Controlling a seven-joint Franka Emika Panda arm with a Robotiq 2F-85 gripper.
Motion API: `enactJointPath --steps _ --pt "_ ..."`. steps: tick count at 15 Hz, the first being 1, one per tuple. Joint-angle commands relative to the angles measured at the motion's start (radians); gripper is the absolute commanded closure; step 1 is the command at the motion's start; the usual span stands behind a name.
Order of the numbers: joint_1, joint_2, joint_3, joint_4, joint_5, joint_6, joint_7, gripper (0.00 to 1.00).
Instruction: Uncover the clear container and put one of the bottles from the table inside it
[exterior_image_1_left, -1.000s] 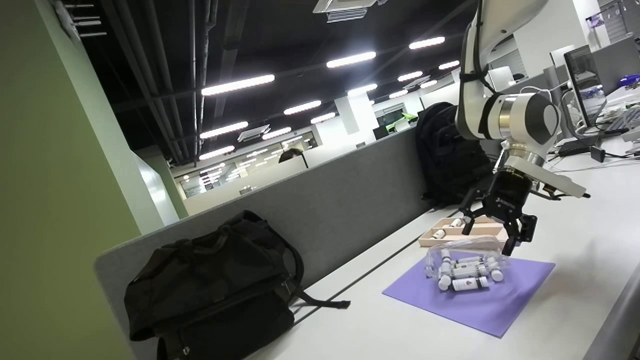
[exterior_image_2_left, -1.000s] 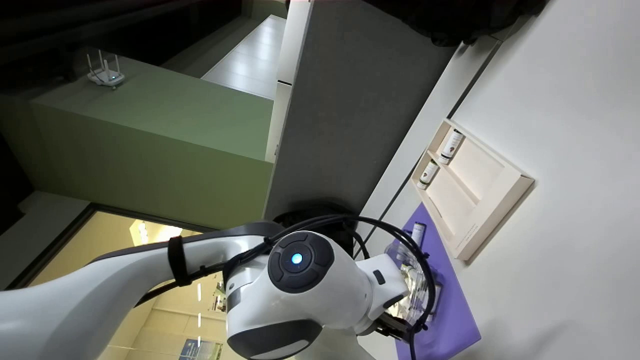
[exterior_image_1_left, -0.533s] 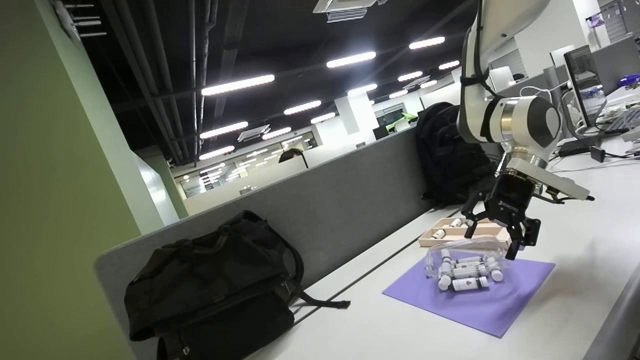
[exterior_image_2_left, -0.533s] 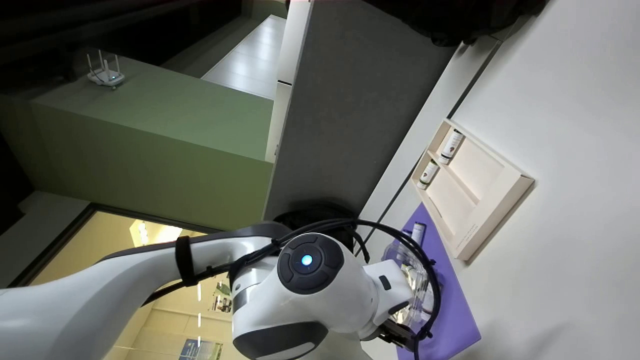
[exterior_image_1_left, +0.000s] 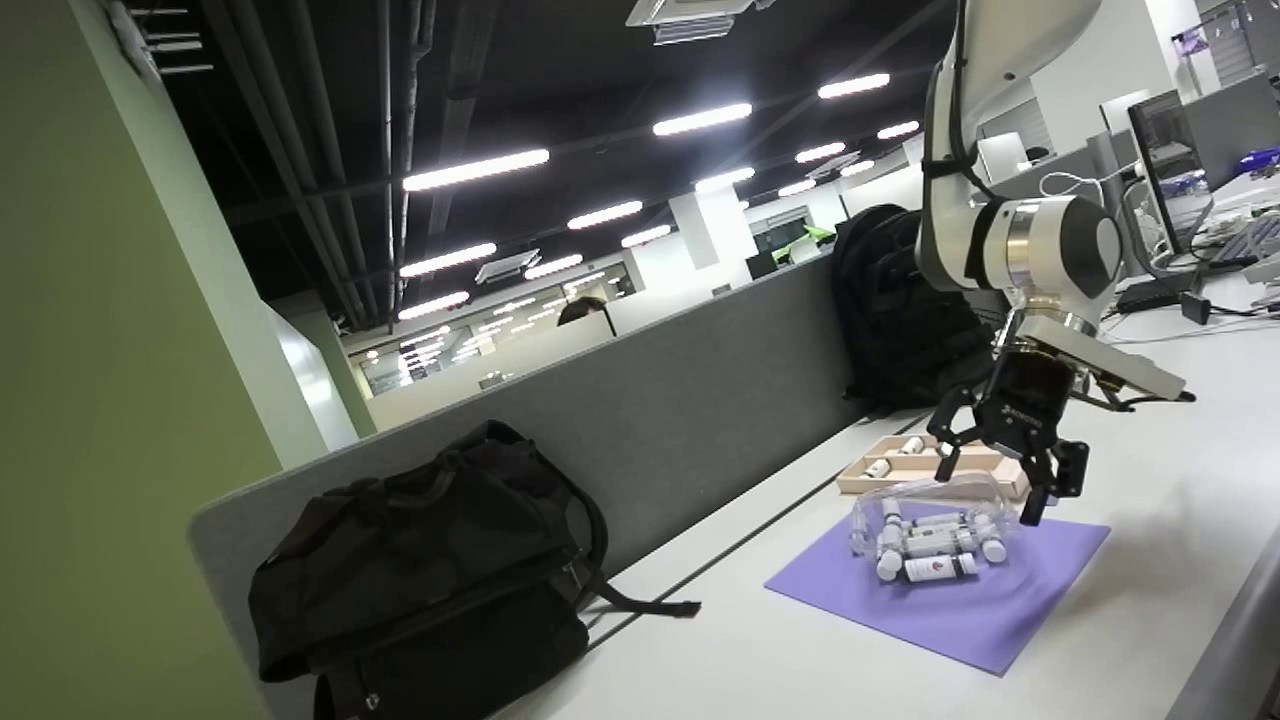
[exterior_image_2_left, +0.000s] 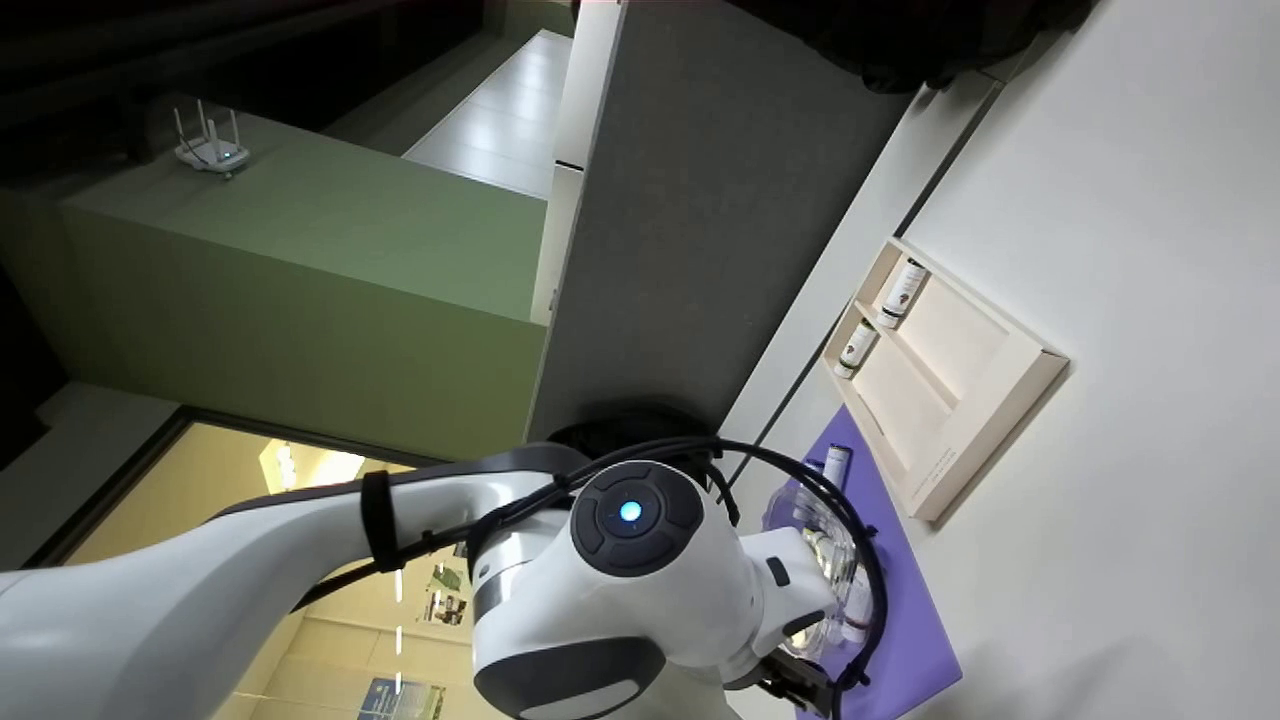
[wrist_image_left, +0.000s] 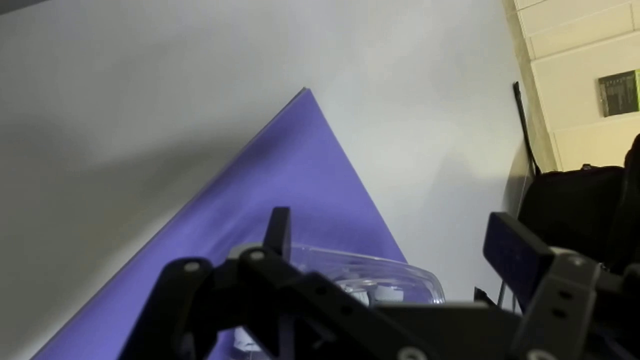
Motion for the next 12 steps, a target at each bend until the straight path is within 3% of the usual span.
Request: enactJointPath --steps 1,12 --pt "-0.008 0.008 -0.007 0.025 -0.011 -0.017 0.033 0.0" --pt "-0.004 0.041 -0.014 0.068 -0.03 -0.01 0.098 0.0"
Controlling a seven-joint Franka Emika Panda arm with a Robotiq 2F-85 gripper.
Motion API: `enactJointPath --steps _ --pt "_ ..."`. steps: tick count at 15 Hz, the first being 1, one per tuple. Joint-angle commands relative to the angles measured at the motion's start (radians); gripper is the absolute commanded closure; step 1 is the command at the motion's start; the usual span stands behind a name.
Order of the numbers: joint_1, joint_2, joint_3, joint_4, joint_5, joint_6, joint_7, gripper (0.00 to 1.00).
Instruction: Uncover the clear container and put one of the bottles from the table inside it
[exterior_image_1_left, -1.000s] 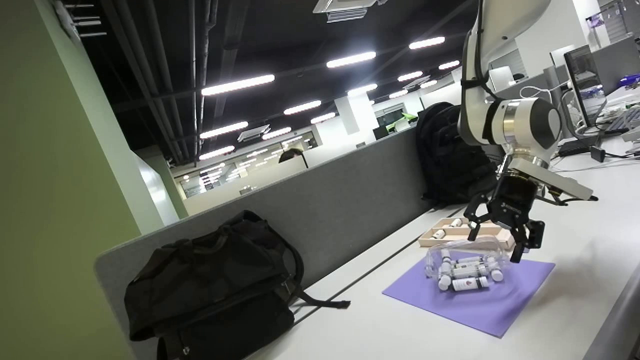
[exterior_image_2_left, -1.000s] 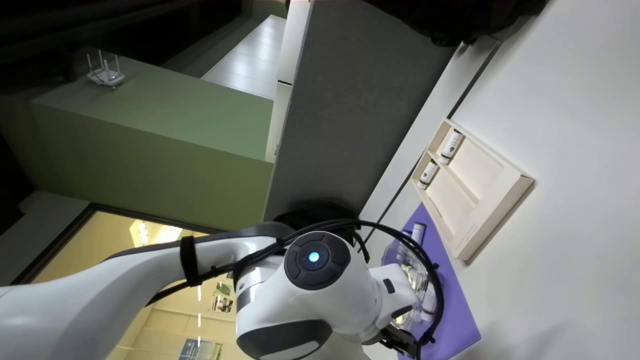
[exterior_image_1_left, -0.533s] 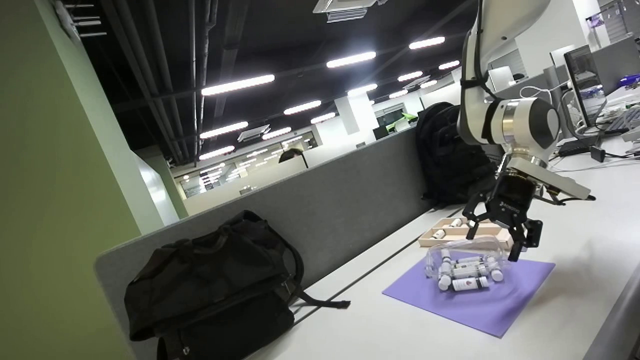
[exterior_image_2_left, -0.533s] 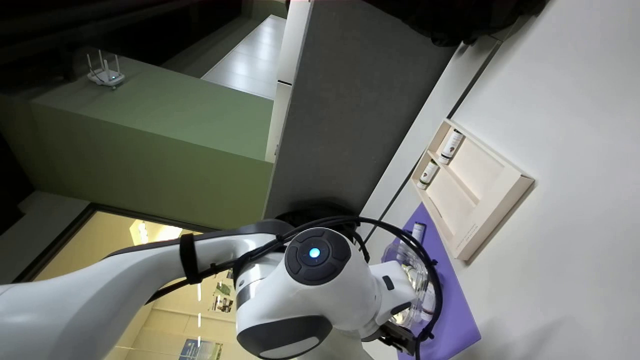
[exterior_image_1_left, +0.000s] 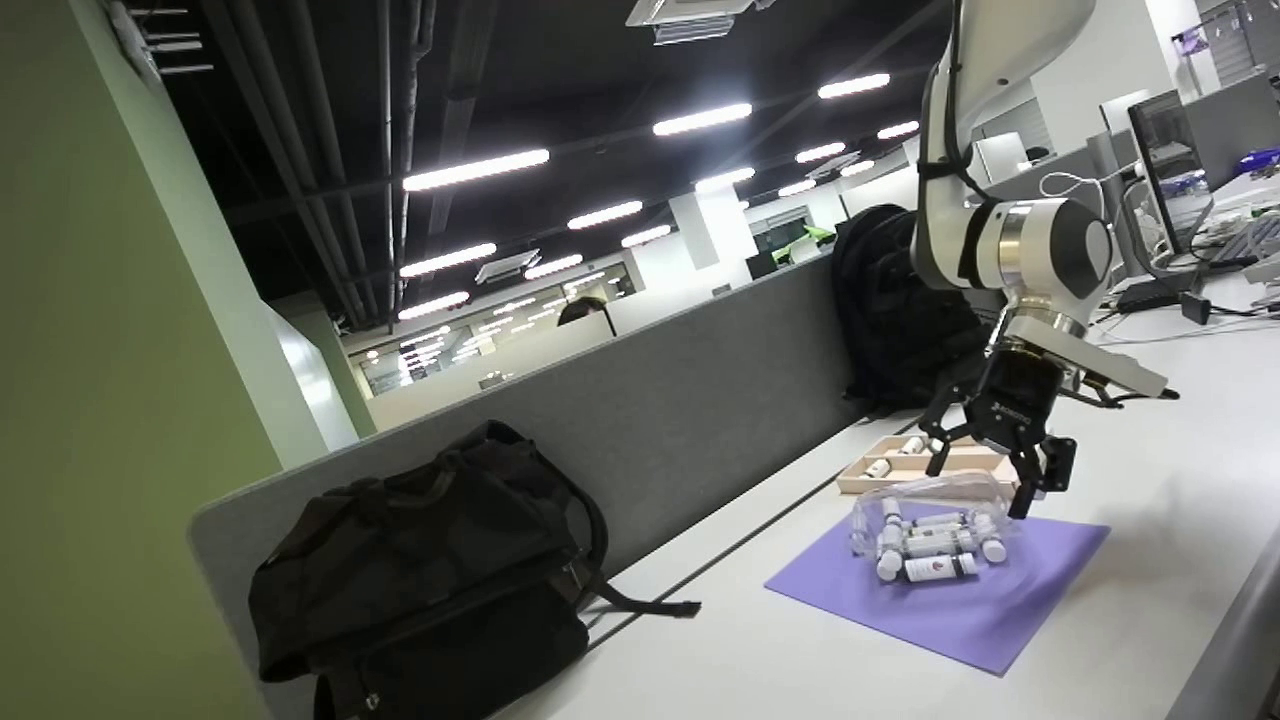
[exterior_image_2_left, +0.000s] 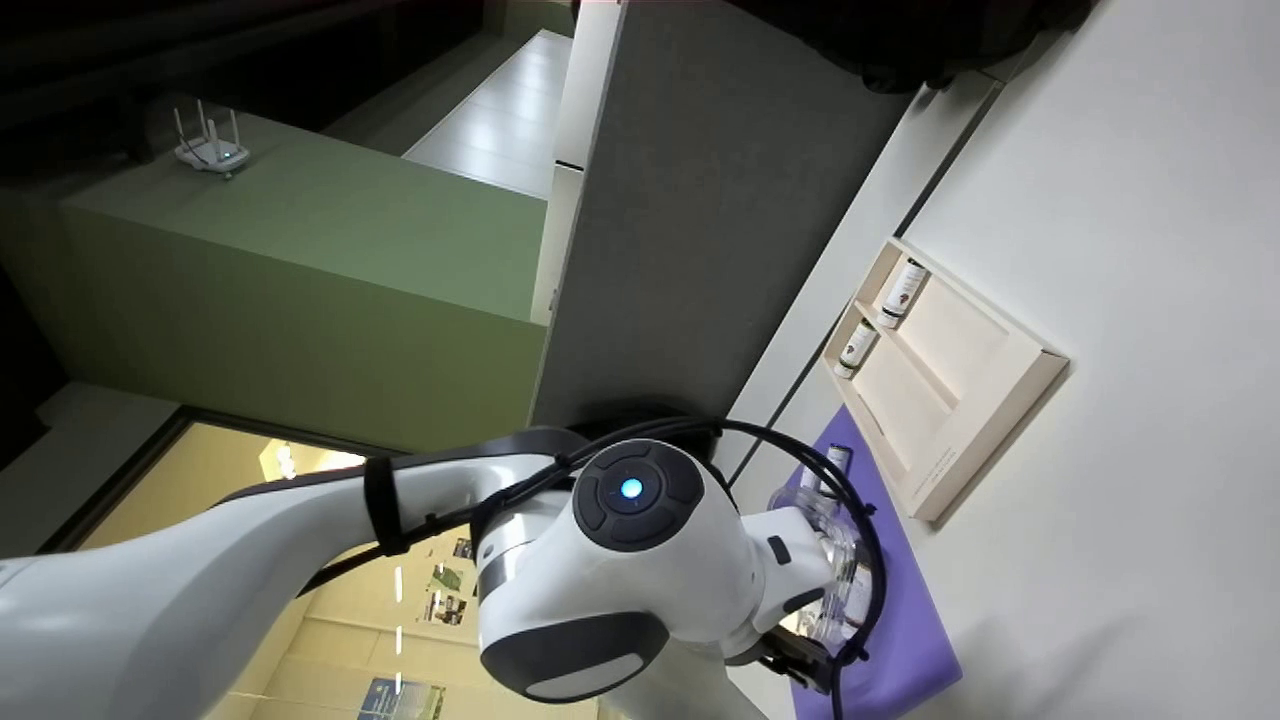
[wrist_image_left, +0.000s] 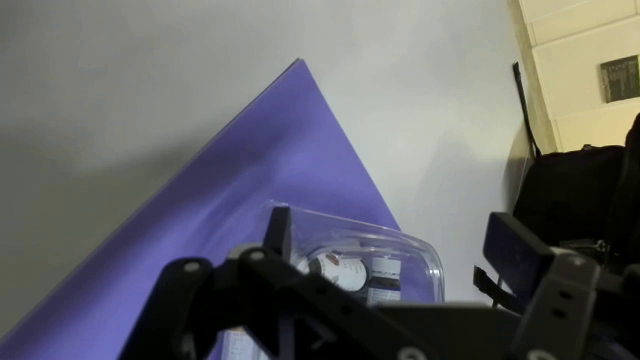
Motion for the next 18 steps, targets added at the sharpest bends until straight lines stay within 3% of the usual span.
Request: enactJointPath --steps 1,10,18 --pt "-0.003 0.025 -0.002 0.033 -0.033 -0.016 0.082 0.0" --pt "-0.018 0.047 -0.003 0.054 -0.179 -0.142 0.203 0.0" --pt "-0.018 0.036 -0.002 0.051 -0.113 -0.063 0.169 0.0"
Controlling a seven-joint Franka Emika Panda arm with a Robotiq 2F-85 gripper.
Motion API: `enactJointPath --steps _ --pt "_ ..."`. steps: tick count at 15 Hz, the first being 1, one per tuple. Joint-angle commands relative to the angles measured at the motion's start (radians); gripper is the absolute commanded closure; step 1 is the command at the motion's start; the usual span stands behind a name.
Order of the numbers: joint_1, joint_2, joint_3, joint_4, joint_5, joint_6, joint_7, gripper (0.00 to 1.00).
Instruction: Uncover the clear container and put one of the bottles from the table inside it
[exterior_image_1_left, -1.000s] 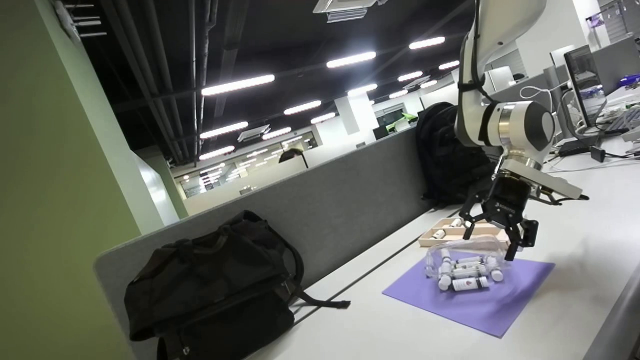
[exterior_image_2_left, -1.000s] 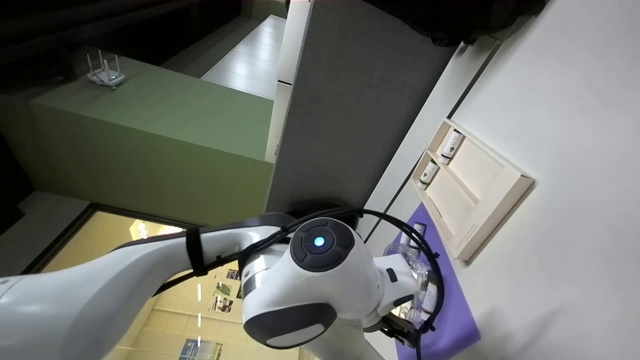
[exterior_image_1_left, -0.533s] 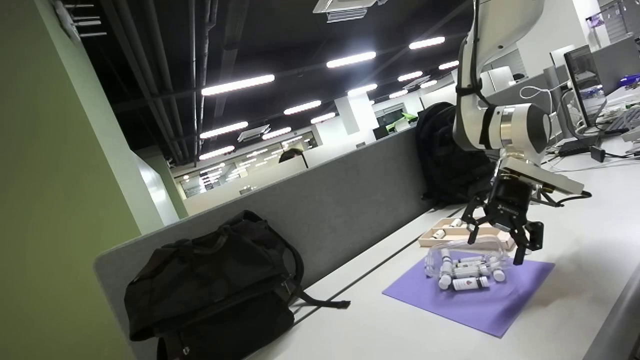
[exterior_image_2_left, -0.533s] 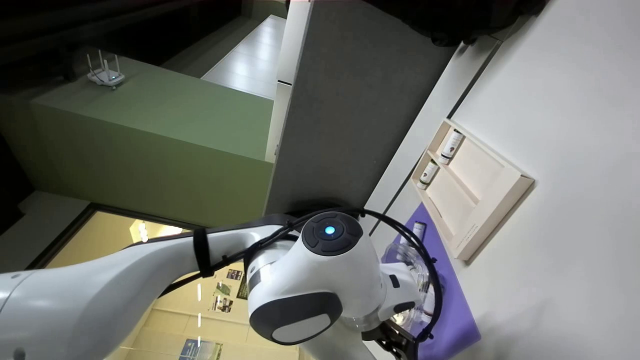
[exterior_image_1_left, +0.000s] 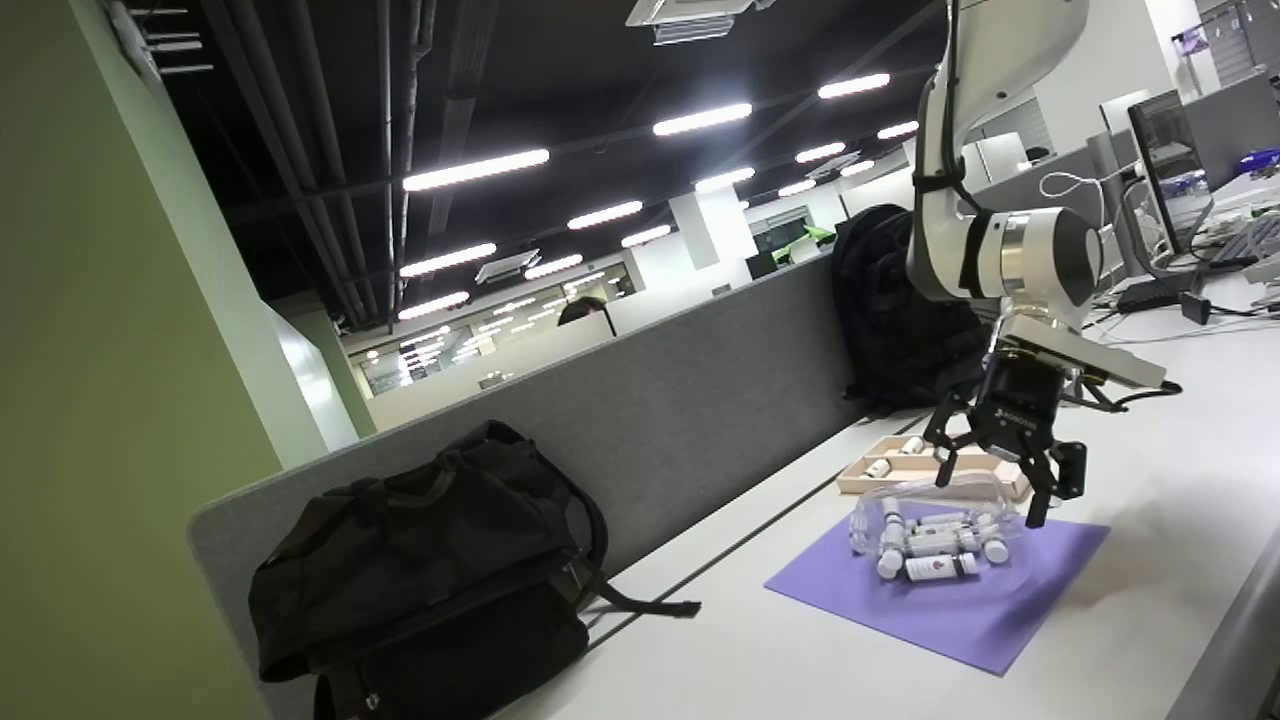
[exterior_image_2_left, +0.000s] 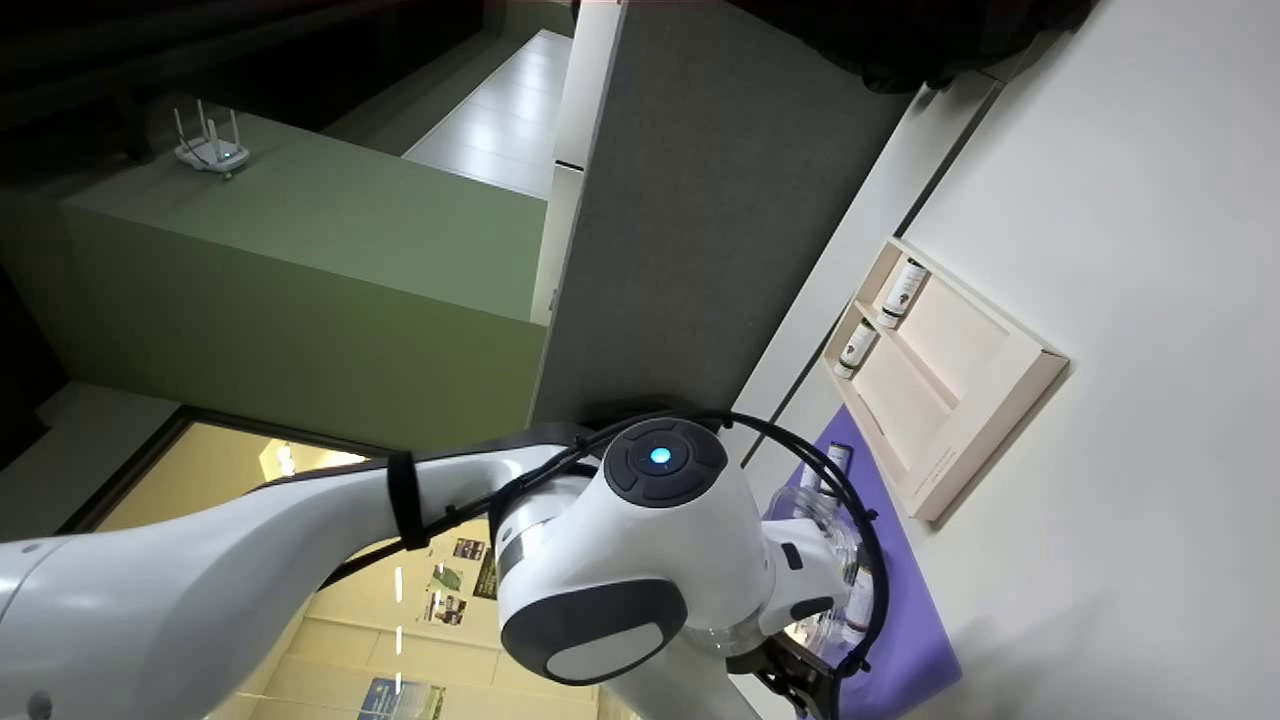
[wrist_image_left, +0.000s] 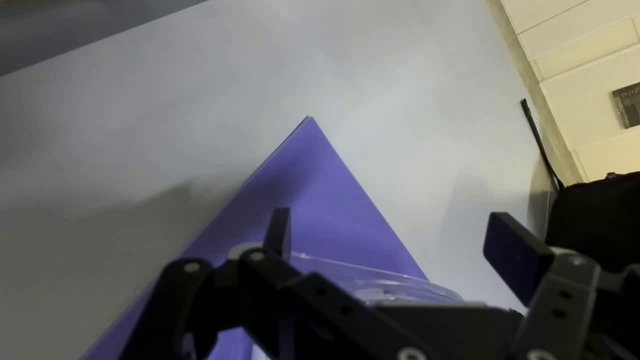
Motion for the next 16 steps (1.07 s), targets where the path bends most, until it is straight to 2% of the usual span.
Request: enactJointPath --steps 1,9,16 --pt "-0.006 -0.007 -0.001 0.014 0.026 0.035 0.029 0.0" --pt "-0.012 -0.013 -0.002 0.012 0.074 0.058 0.015 0.0" --pt "-0.006 -0.05 -0.002 -0.022 0.151 0.075 -0.103 0.0"
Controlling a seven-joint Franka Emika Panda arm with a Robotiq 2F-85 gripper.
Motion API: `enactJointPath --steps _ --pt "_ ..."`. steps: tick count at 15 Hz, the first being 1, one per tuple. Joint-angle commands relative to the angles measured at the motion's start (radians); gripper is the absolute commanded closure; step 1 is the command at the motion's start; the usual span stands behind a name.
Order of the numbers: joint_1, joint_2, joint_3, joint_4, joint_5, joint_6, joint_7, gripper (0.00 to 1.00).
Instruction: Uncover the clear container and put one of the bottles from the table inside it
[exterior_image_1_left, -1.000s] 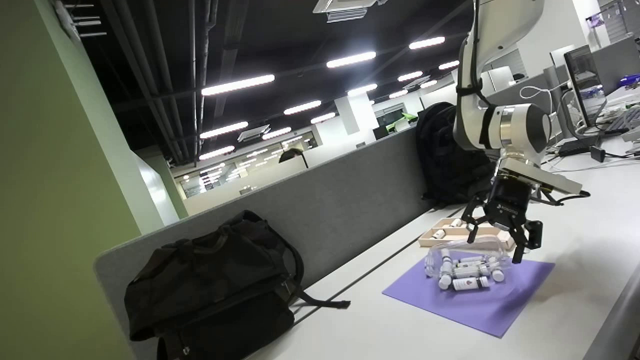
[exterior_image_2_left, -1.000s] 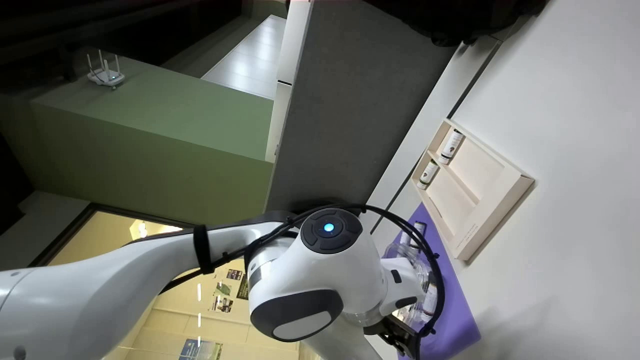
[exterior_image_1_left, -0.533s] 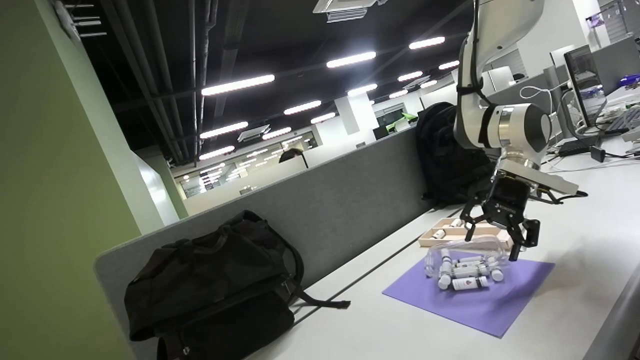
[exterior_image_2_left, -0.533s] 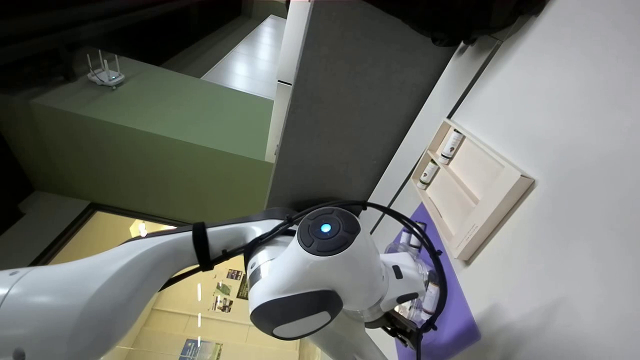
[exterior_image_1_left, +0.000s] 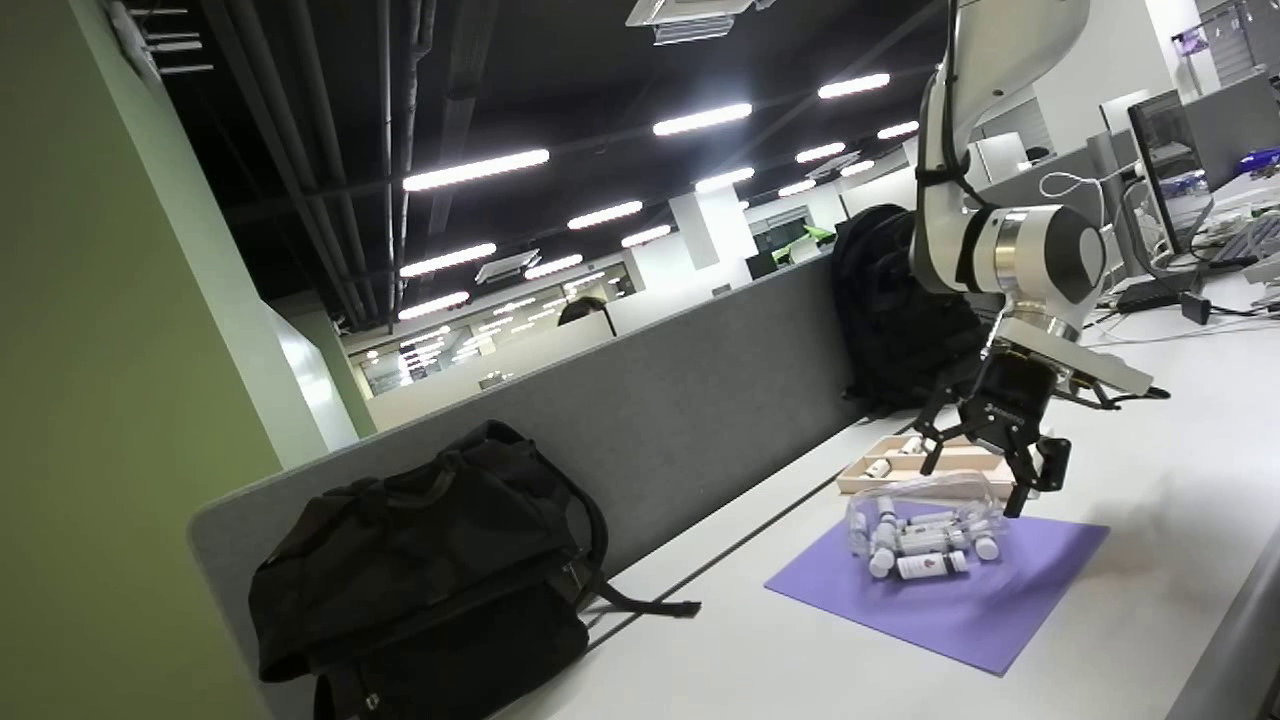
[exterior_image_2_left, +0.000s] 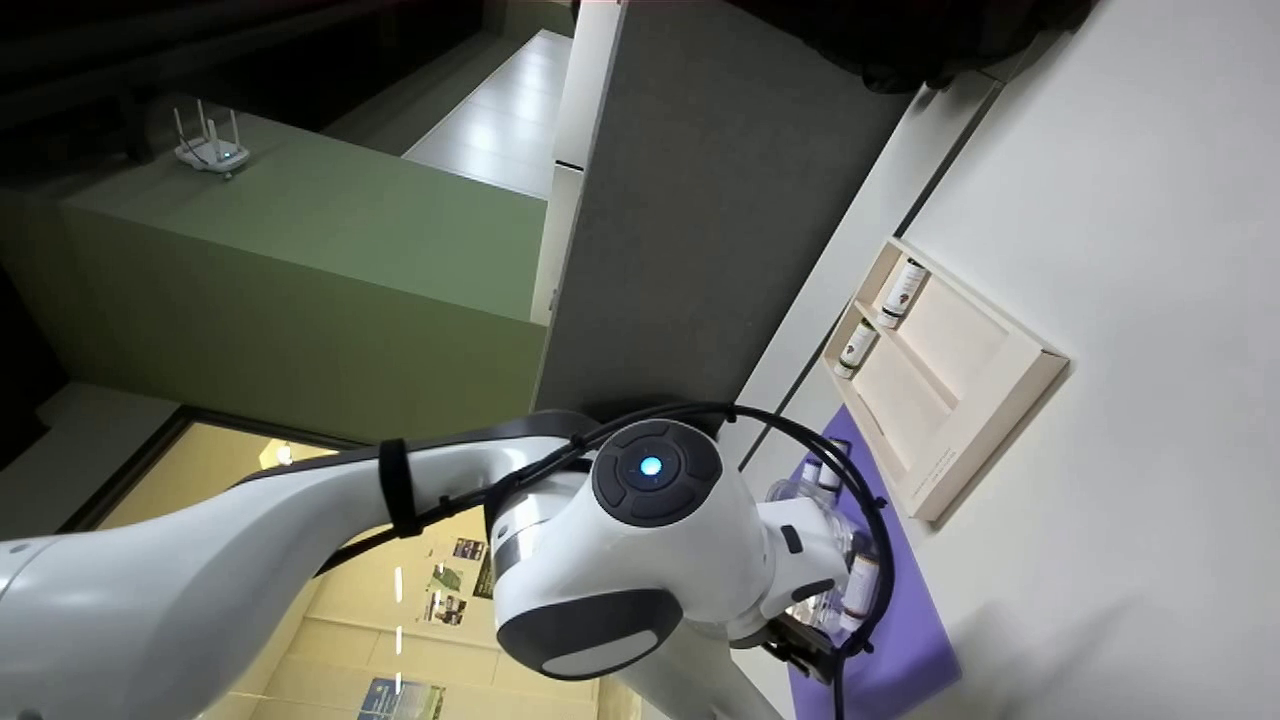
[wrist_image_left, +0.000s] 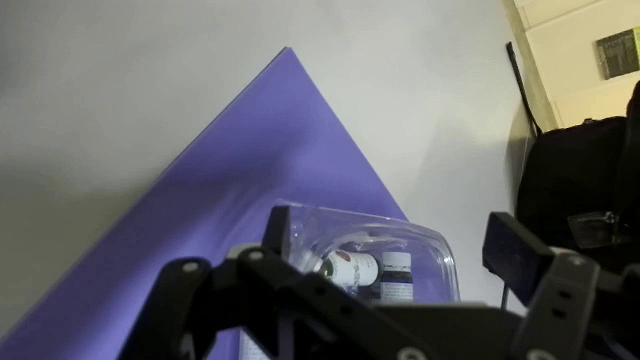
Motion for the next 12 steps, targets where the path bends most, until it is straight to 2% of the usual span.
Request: enactJointPath --steps 1,12 --pt "0.0 -0.046 0.0 -0.028 0.034 0.012 -0.046 0.0" --pt "-0.002 -0.147 -0.009 -0.108 0.142 0.01 -0.236 0.0"
